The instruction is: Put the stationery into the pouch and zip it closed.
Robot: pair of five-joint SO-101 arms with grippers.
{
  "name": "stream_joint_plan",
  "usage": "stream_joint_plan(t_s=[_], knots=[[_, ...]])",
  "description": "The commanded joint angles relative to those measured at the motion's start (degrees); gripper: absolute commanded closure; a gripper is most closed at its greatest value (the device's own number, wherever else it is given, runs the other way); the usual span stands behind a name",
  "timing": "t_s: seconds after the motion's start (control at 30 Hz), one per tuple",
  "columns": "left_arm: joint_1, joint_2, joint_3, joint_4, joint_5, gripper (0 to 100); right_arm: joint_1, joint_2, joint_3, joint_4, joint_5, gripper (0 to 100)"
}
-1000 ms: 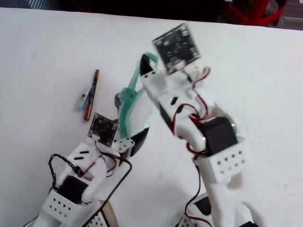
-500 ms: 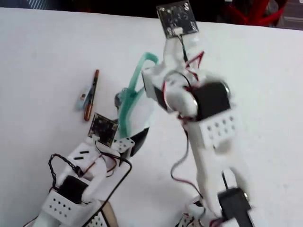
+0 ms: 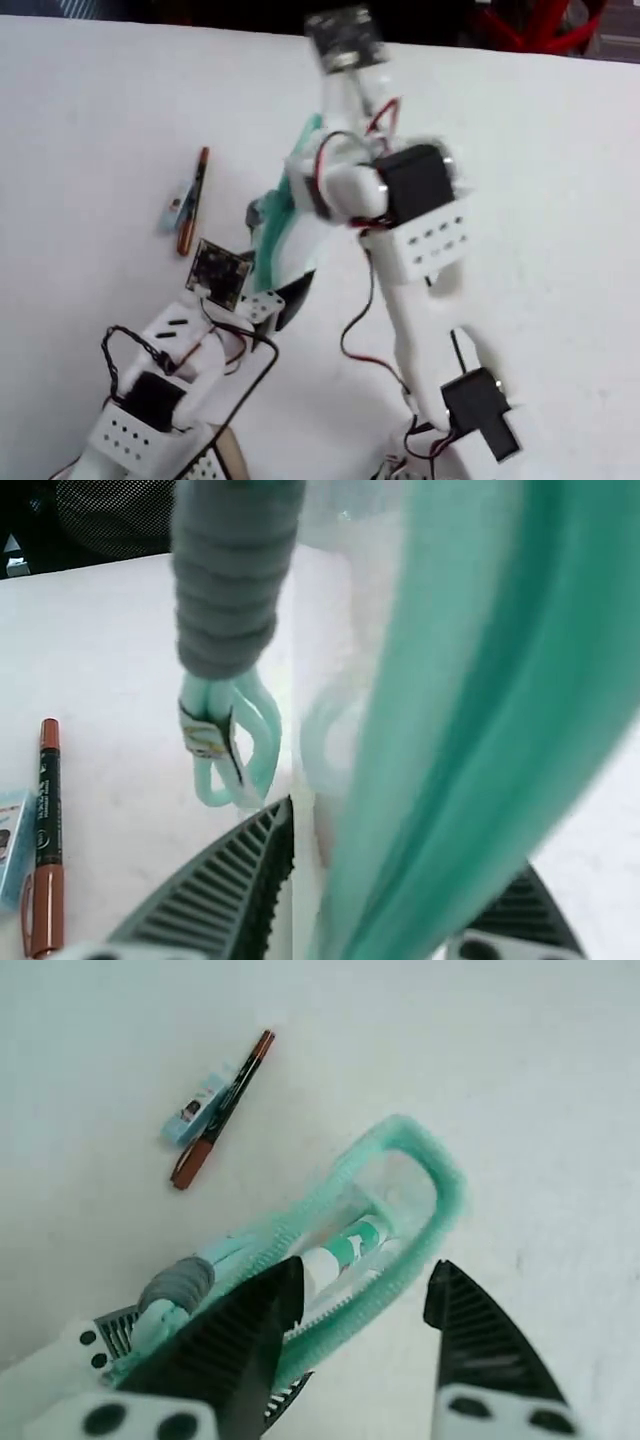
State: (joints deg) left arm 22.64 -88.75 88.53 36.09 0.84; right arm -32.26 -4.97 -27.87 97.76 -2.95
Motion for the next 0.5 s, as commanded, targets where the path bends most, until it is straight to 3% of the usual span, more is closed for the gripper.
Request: stream_joint_plan(t_s=[0.0,0.07,0.17,0.23,0.33,0.47], knots=[[0.22,-0.4,-1.23,0.26,-0.62,75,-3.47,-0.48,4.92,0.84,4.04,80.6],[0.22,-0.4,-1.23,0.18,-0.62,75,-3.56,-0.48,7.03,0.84,6.68,84.3],[0.22,-0.4,-1.32,0.09,-0.62,75,-2.33,-0.48,7.65,0.84,9.76,99.5],[0.22,-0.4,-1.76,0.35,-0.62,74,-0.84,-0.57,7.56,0.84,10.2,95.4],[0.22,-0.4,-2.2,0.7,-0.53,69,2.51,-1.71,7.38,0.75,10.64,98.4],[0.22,-0.4,-10.81,12.66,-0.18,65,7.87,-4.18,3.08,0.75,20.22,98.1]])
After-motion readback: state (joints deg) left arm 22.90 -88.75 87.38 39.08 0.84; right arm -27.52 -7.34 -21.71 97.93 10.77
